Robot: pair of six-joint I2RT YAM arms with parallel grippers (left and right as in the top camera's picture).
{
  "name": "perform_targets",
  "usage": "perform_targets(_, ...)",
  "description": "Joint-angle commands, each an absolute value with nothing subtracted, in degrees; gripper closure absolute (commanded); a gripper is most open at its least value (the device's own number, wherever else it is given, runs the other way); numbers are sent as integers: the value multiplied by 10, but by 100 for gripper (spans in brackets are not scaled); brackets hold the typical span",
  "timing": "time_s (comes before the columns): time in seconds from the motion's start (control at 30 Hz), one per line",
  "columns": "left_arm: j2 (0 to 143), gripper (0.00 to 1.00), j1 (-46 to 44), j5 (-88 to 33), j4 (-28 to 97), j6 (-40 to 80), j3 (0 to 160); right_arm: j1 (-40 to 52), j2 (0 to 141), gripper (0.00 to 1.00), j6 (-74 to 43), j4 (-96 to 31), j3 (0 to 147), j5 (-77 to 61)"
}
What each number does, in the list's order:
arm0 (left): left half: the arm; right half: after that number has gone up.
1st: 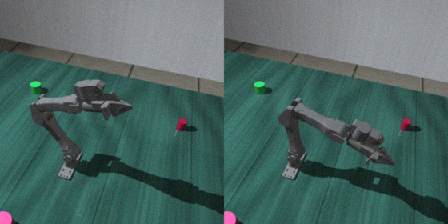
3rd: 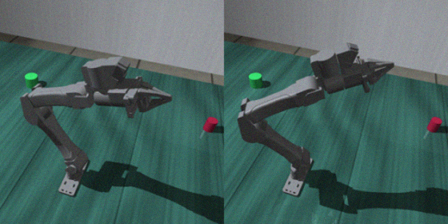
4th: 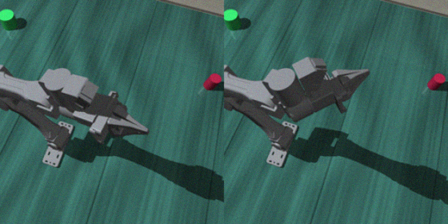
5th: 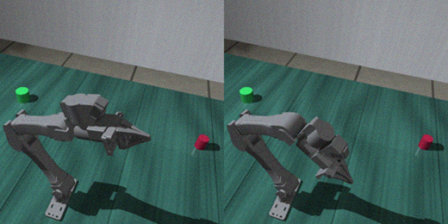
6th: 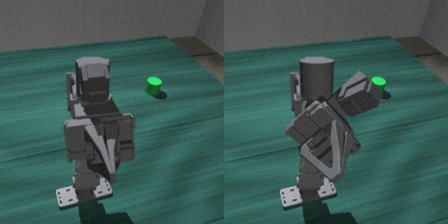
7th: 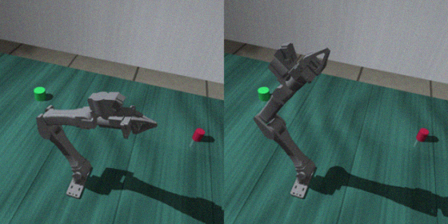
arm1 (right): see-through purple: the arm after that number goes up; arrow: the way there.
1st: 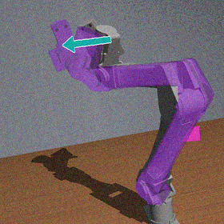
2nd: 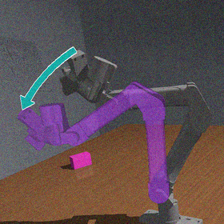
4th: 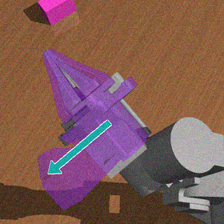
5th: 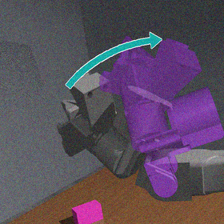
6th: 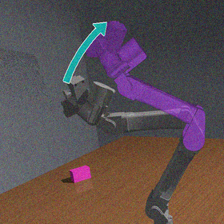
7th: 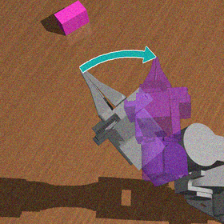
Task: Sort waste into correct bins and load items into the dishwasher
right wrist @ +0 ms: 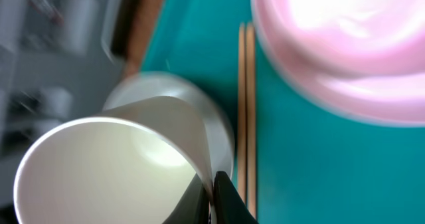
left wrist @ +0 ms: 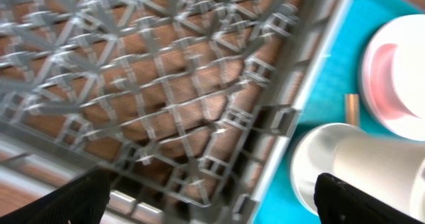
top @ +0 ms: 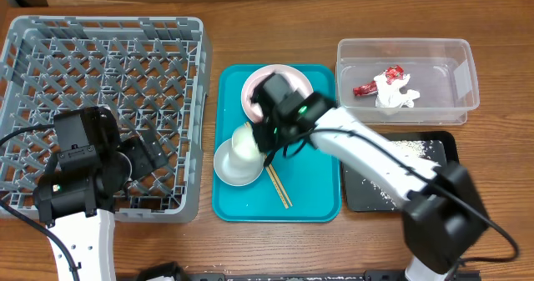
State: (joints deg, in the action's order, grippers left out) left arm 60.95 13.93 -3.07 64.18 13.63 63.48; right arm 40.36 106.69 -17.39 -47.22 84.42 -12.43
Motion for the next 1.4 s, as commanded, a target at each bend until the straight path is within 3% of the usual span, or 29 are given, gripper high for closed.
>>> perform_targets(0.0,611,0,142,-140,624,118,646,352,977,96,-178,-470,903,-158)
perform_targets(0.33,626,0,55,-331,504,88,646,206,953,96,-176,-487,900,-405)
perform_targets(0.63,695,0,-101,-445,322,88,646,193,974,96,-161,-483,900,-589)
perform_targets(0.8,714,0,-136,-466,274,88,646,193,974,96,-161,-468,900,-709)
perform_targets(1.1,715,13,-140,-491,238,88,646,193,974,96,-161,-469,900,-725)
perform_targets(1.37,715,12,-117,-490,238,91,646,191,974,96,-161,-502,900,-670)
